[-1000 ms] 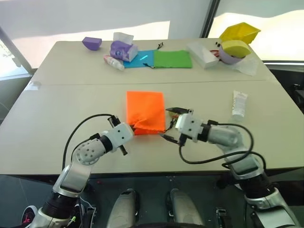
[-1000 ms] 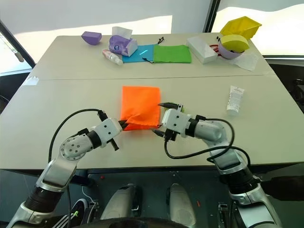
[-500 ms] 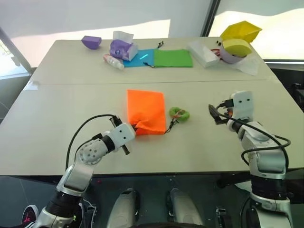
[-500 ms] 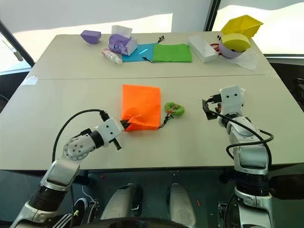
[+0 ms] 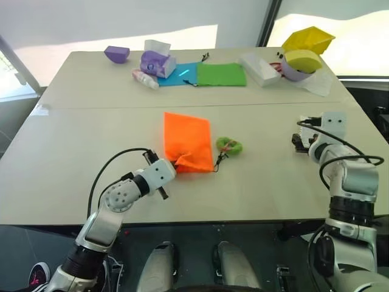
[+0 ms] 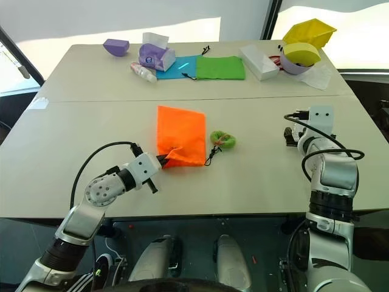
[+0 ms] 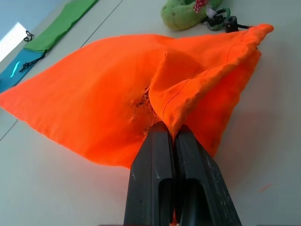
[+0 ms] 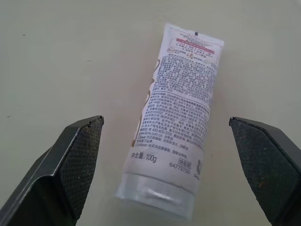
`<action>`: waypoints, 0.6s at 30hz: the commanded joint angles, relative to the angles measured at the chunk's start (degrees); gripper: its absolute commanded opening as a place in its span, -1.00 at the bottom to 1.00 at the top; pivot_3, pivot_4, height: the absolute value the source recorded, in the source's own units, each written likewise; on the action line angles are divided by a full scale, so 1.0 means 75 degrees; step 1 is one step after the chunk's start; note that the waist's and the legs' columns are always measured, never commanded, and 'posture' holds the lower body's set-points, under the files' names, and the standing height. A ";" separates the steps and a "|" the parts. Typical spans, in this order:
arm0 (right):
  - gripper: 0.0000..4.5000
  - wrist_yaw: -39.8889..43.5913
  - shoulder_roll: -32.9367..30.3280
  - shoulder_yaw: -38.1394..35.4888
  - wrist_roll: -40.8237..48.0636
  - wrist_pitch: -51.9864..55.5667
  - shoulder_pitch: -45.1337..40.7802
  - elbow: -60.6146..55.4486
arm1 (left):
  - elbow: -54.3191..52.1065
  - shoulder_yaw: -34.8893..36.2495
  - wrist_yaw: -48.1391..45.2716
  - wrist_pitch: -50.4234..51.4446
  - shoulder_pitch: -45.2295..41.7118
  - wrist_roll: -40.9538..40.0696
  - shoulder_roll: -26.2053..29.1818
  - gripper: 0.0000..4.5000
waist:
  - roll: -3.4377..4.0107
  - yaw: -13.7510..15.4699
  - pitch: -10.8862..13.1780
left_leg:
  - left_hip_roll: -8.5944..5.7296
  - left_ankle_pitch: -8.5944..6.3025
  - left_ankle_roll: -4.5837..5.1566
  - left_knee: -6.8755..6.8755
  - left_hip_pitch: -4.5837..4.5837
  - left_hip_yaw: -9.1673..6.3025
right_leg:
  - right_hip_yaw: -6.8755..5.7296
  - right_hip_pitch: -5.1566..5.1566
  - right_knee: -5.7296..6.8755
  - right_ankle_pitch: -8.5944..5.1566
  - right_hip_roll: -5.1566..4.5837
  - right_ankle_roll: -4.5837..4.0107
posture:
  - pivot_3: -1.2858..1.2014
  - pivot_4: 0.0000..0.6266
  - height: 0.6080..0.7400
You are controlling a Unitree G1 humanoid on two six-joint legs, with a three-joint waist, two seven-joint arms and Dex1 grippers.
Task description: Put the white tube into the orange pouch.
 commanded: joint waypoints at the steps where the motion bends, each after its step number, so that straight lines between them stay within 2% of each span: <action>1: 0.98 -0.0162 -0.0013 -0.0383 0.0190 0.0497 -0.0215 -0.0019 | -0.0289 0.0115 0.0082 -0.0092 0.0045 -0.0004 0.0049 -1.00 | 0.0000 0.0002 0.0000 | 0.0000 0.0000 0.0000 0.0000 0.0000 0.0000 | 0.0000 0.0000 0.0000 0.0000 0.0001 0.0000 | 0.03 -0.52 1.00; 8: 0.98 -0.0188 0.0062 -0.0386 0.0387 0.1080 -0.0082 -0.0446 | -0.0317 0.0102 0.0121 -0.0097 0.0068 0.0002 0.0032 -1.00 | 0.0000 0.0003 0.0000 | 0.0000 0.0001 0.0002 -0.0003 0.0001 0.0001 | 0.0000 0.0000 0.0000 0.0000 0.0001 0.0001 | 0.03 -0.52 1.00; 11: 0.63 -0.0269 0.0078 -0.0426 0.0363 0.1016 -0.0027 -0.0350 | -0.0290 0.0094 0.0114 -0.0107 0.0039 0.0004 0.0033 -1.00 | 0.0000 0.0002 0.0000 | 0.0000 0.0002 0.0003 -0.0004 0.0001 0.0001 | 0.0000 0.0000 0.0000 0.0000 0.0001 0.0001 | 0.03 -0.52 1.00; 14: -0.07 -0.0306 0.0081 -0.0458 0.0384 0.1002 -0.0012 -0.0322 | -0.0280 0.0091 0.0110 -0.0106 0.0022 0.0000 0.0030 -1.00 | 0.0000 0.0002 0.0000 | 0.0000 0.0002 0.0003 -0.0004 0.0001 0.0001 | 0.0000 0.0000 0.0000 0.0000 0.0003 0.0001 | 0.03 -0.52 1.00; 15: -0.21 -0.0319 0.0073 -0.0447 0.0381 0.0995 -0.0008 -0.0323 | -0.0275 0.0088 0.0107 -0.0103 0.0012 0.0000 0.0027 -1.00 | 0.0000 0.0002 0.0000 | 0.0000 0.0002 0.0003 -0.0004 0.0001 0.0001 | 0.0000 0.0001 0.0000 0.0000 0.0003 0.0001 | 0.03 -0.52 1.00; 18: -0.22 -0.0197 0.0128 -0.0425 0.0541 0.1060 -0.0084 -0.0417 | -0.0257 0.0076 0.0095 -0.0091 -0.0032 -0.0009 0.0017 -1.00 | 0.0000 0.0003 0.0000 | 0.0000 0.0002 0.0004 -0.0004 0.0001 0.0001 | 0.0000 0.0001 0.0000 0.0000 0.0004 0.0001 | 0.03 -0.52 1.00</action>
